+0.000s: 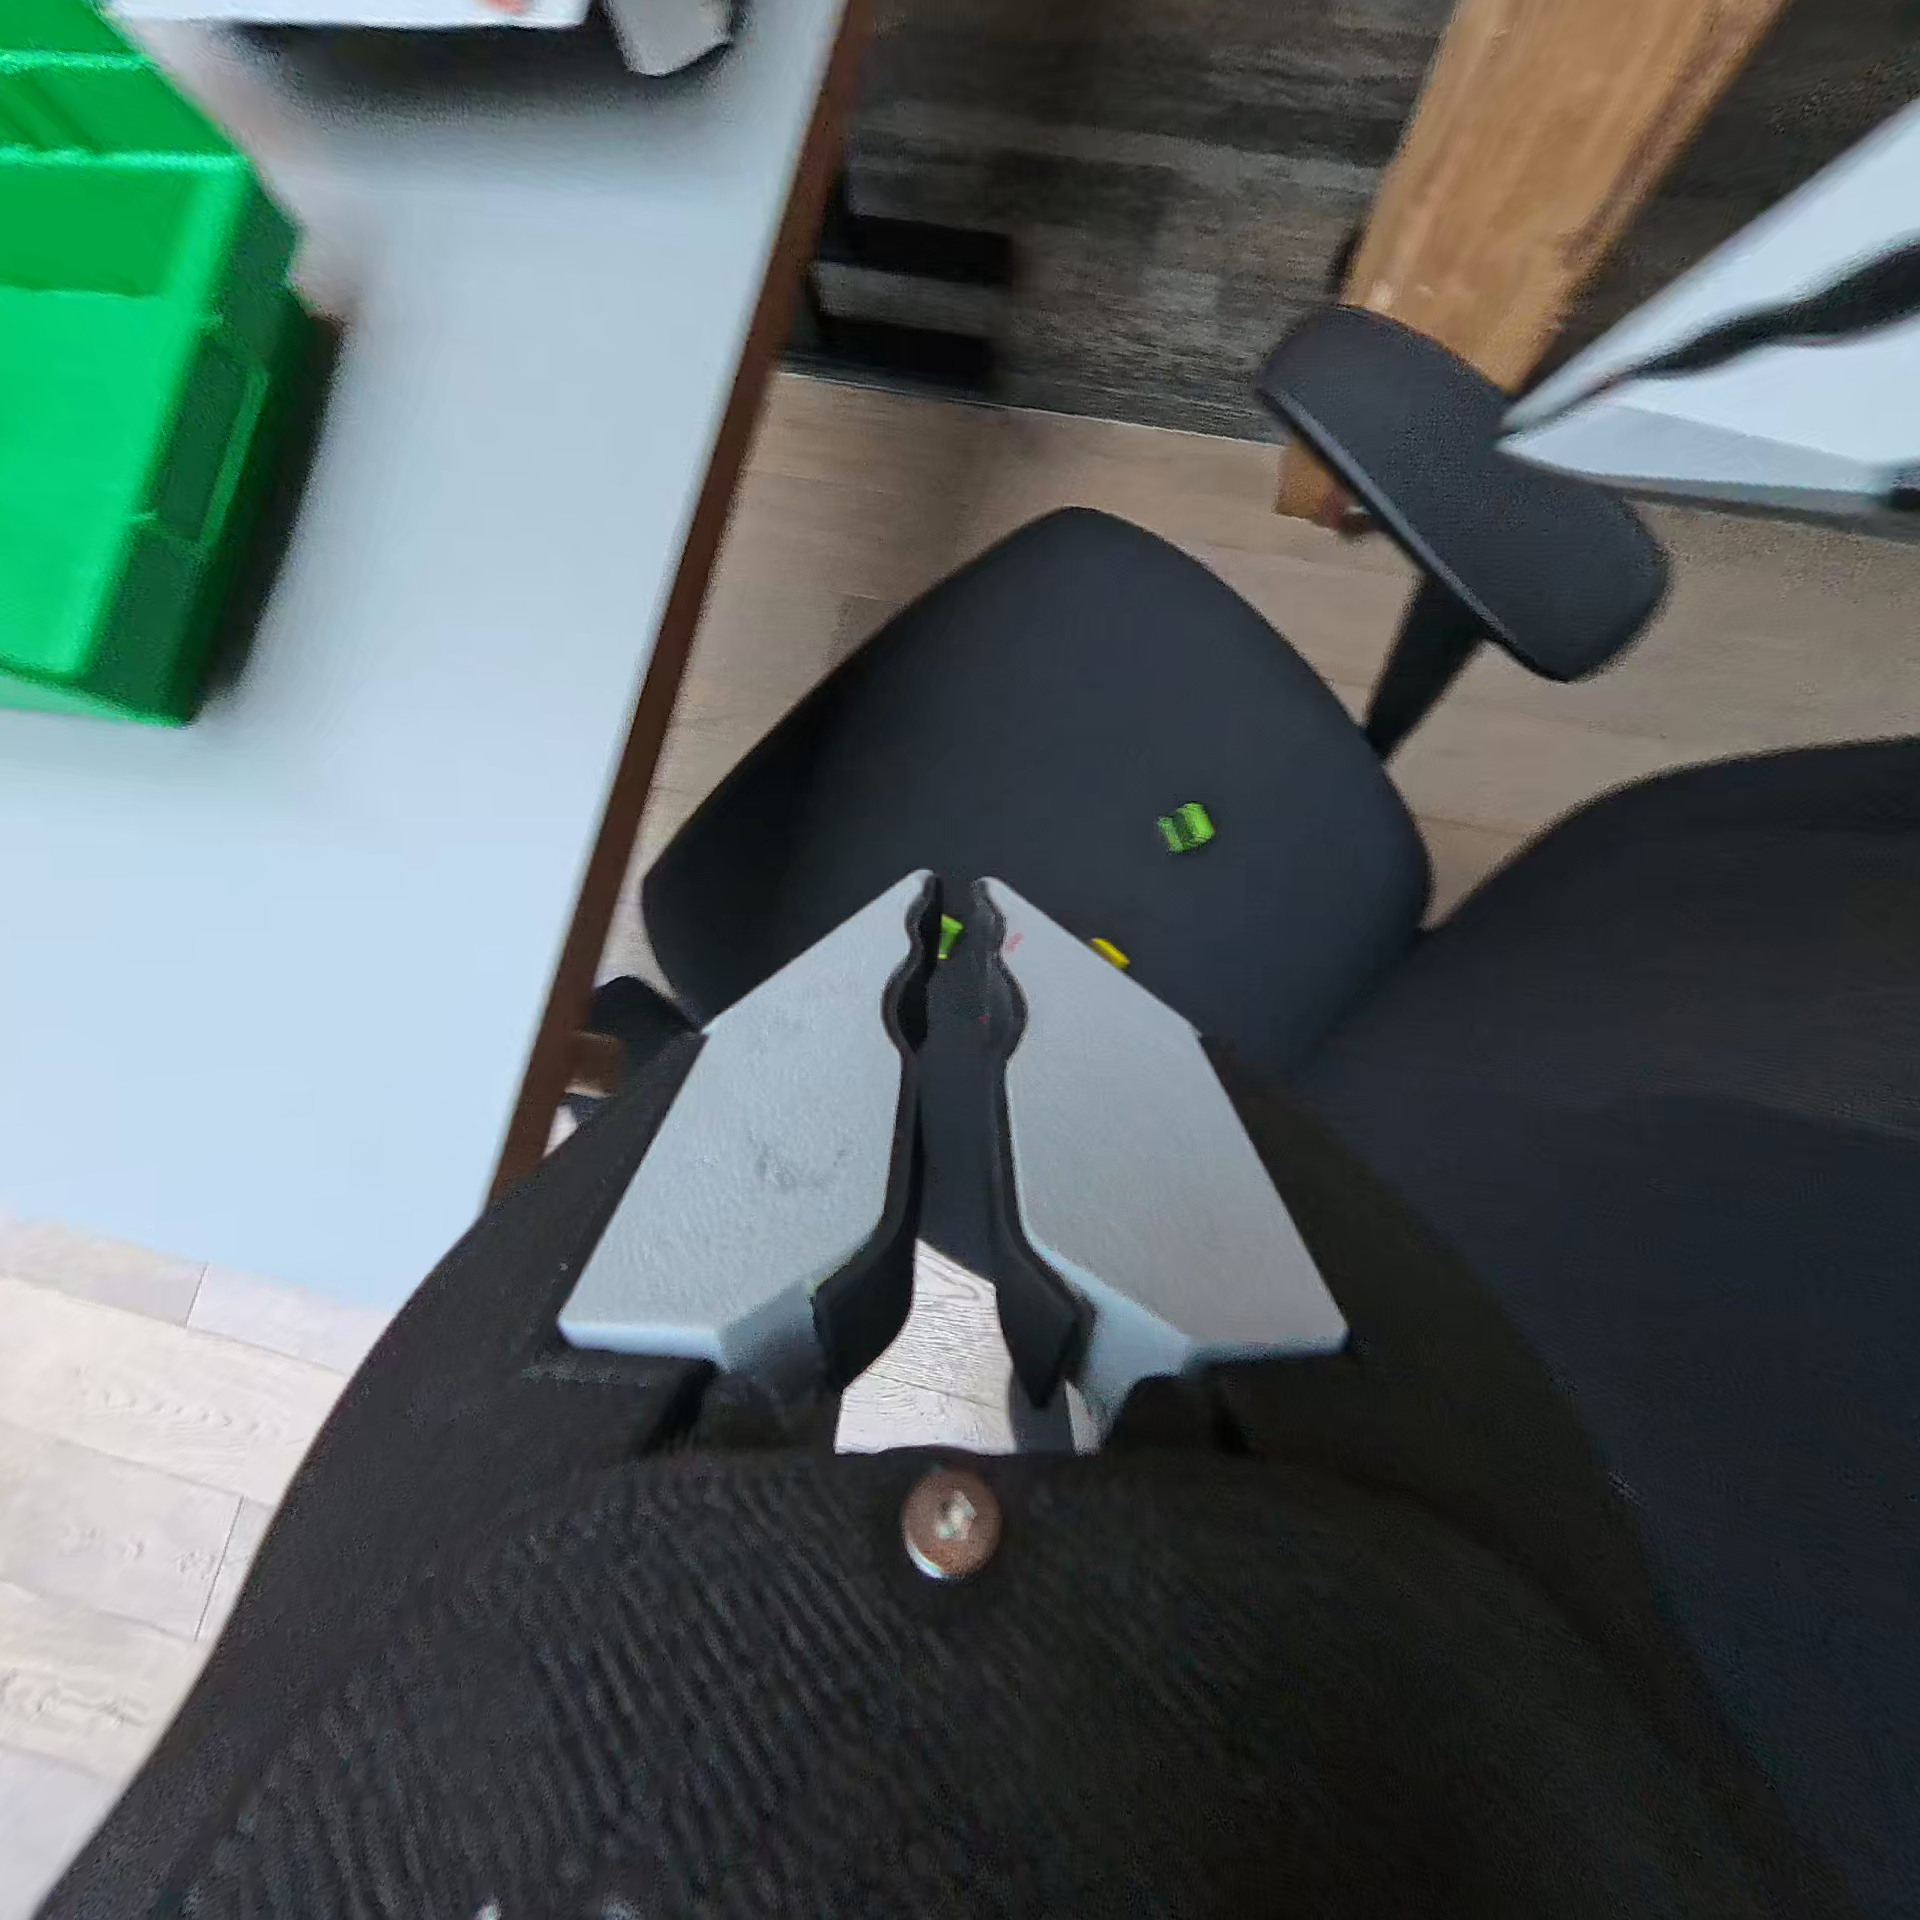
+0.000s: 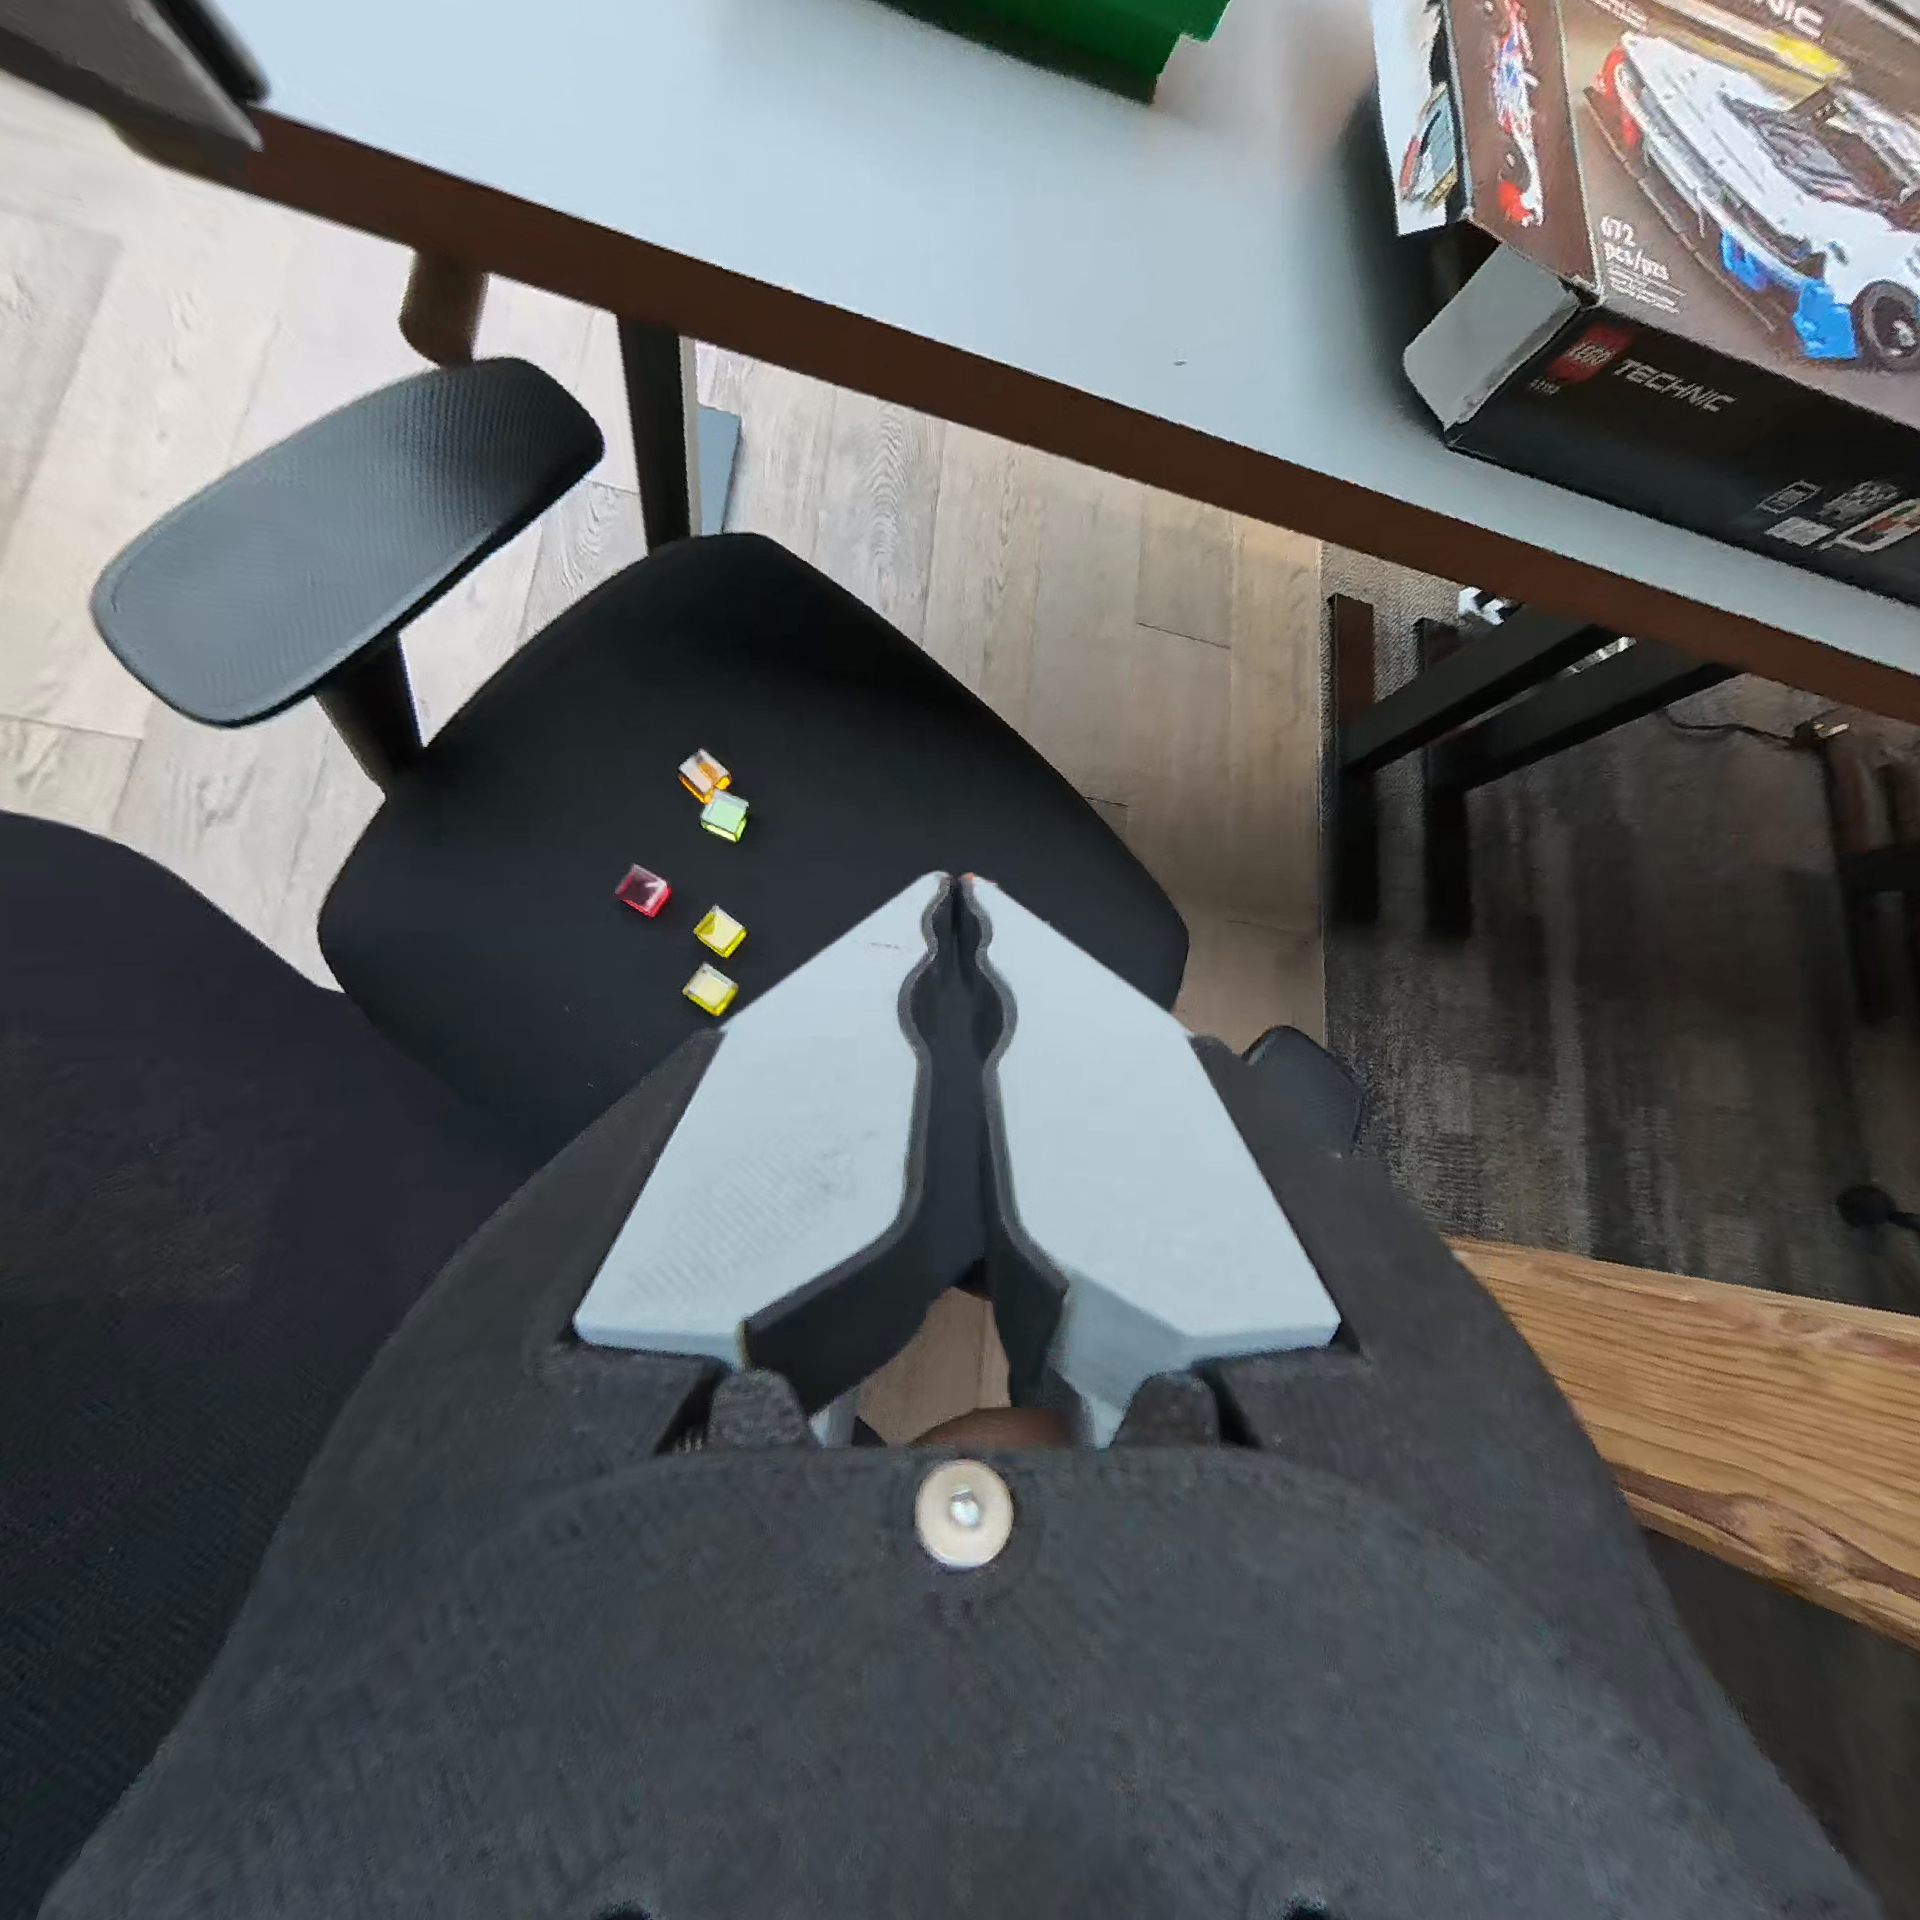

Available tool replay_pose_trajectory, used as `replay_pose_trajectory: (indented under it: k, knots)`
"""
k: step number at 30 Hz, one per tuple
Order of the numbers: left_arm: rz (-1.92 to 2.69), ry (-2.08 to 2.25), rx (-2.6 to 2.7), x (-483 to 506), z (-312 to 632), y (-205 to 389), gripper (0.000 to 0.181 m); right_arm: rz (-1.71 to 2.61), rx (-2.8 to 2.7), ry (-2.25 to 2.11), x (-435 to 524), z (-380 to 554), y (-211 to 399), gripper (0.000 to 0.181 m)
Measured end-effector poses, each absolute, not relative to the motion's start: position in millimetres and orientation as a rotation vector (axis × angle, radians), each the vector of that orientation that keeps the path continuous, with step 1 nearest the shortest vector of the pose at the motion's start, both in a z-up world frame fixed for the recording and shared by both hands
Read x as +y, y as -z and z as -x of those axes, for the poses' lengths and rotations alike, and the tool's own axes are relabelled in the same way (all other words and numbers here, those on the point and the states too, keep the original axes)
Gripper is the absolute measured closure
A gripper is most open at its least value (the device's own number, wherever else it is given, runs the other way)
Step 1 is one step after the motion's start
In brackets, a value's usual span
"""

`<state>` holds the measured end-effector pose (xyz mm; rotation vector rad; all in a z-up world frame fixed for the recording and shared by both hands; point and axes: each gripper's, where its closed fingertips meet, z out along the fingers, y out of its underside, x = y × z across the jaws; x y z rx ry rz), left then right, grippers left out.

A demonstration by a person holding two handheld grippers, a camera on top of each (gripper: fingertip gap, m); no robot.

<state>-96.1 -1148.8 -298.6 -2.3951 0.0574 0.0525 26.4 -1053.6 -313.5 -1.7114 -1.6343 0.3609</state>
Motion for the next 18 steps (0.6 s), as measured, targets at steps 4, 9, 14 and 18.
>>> replay_pose_trajectory:
  k: [4, 9, 14, 18]
  knots:
    - [2.367, -0.122, -0.111, -1137.0, 181.5, 312.5, 0.165, 1.724, -1.702, -0.495, -1061.4, -10.0, 336.0, 0.165]
    - [2.488, -0.206, -0.11, -1132.8, 253.0, 363.8, 0.14, 1.782, -1.843, -0.559, -1065.8, 7.3, 391.3, 0.132]
    - [2.75, -0.347, 0.053, -1156.8, 280.9, 430.4, 0.11, 1.742, -2.042, -0.526, -1068.0, 10.6, 458.7, 0.133]
    - [2.788, -0.486, 0.215, -1147.8, 294.3, 443.1, 0.081, 1.765, -2.106, -0.53, -1067.3, 7.6, 500.0, 0.133]
